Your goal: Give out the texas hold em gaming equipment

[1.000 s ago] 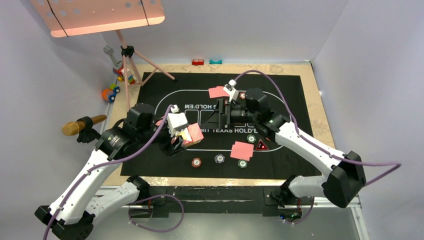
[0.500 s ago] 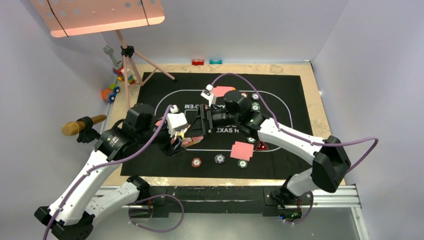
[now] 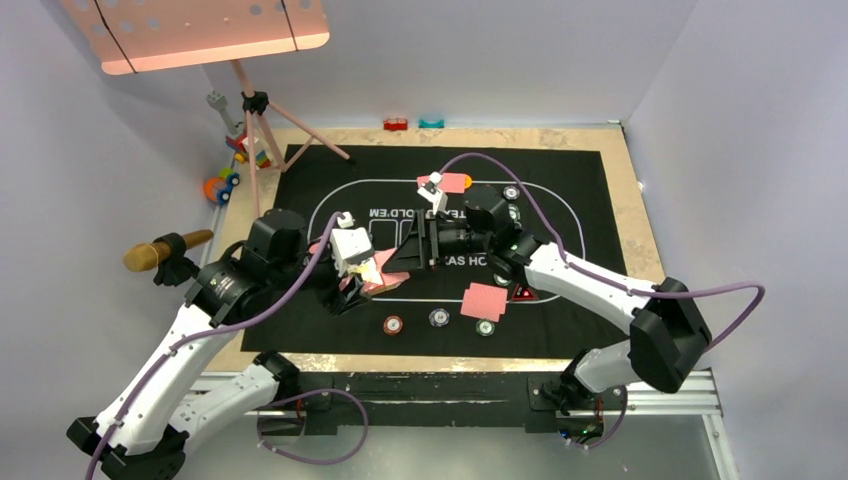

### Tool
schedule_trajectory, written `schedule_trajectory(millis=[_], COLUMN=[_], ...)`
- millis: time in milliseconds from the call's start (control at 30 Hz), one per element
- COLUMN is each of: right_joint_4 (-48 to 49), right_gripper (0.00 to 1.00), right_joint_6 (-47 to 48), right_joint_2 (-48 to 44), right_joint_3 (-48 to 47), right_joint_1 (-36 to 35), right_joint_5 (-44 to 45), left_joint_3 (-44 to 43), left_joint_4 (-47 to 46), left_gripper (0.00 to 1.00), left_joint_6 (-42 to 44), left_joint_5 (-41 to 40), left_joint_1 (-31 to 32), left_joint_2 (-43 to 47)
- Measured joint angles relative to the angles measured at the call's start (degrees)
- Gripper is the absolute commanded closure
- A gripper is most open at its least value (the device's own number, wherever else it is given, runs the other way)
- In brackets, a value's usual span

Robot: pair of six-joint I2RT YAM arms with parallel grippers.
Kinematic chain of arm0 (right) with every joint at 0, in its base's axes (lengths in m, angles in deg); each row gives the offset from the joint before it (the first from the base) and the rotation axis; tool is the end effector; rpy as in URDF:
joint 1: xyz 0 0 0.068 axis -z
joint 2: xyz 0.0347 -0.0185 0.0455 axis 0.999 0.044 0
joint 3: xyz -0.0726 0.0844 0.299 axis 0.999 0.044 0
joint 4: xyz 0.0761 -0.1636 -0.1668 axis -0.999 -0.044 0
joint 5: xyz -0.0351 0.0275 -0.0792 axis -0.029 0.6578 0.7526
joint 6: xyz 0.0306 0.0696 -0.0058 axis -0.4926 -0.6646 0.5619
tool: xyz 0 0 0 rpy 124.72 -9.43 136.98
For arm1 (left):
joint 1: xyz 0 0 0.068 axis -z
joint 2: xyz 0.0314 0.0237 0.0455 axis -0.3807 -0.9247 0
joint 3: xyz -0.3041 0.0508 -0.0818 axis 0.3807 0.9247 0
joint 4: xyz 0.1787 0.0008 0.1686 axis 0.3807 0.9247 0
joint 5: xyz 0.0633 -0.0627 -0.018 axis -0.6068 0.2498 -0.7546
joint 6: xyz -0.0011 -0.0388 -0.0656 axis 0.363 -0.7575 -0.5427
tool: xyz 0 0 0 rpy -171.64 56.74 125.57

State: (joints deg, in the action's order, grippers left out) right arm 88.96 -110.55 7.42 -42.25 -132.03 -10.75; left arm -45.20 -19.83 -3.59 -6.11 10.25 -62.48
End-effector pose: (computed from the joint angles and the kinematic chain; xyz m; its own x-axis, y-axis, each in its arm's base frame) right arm 0.1989 0.2566 0.3480 -0.9208 -0.0394 -0.3880 -0.3881 0.1921 0.9014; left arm 0.0836 -0.0897 0.3728 -0.2707 0.4799 -0.8345 0.9051 0.4221 -0.0510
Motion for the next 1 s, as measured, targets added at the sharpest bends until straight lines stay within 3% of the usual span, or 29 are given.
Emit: schedule_trajectory(millis=[300,567,733,800,900,1000], right_joint_4=[0.66,-1.81,-3.96,-4.66,-5.68,-6.54], right_gripper=[0.53,0.55,0.66,0.53,0.23,0.15], right_joint_6=[-0.76,0.55,1.97,2.34,2.75,3.61], right_joint_2=[-2.49,-6.14,-8.22,-8.50,-8.48,-8.33], right_joint_3=[1.64,2.23,2.21,2.21,2.16,1.97], right_joint_1=[1.25,5.31,7.61,7.89,7.91,7.76], right_joint_5=[-0.04,-0.04,-0.09,-0.11,-0.57,-0.90], left_joint_3=[-0.02,-0.02,-0.02,-0.02,0.00,-0.02], left_joint_4=[-0.13,-0.17,-0.17,-0.17,-0.17,-0.17], left_gripper=[1.00,1.00,1.00,1.00,1.00,1.00], left_joint_6=[-0.15,-0.52,-0.52,-0.52,-0.52,-0.52], left_joint_5=[0.02,0.07,0.07,0.07,0.07,0.07], left_joint_1=[0.00,0.00,-0.04,-0.07,-0.13,-0.24], left_joint_2=[0.33,0.33,0.33,0.33,0.33,0.33])
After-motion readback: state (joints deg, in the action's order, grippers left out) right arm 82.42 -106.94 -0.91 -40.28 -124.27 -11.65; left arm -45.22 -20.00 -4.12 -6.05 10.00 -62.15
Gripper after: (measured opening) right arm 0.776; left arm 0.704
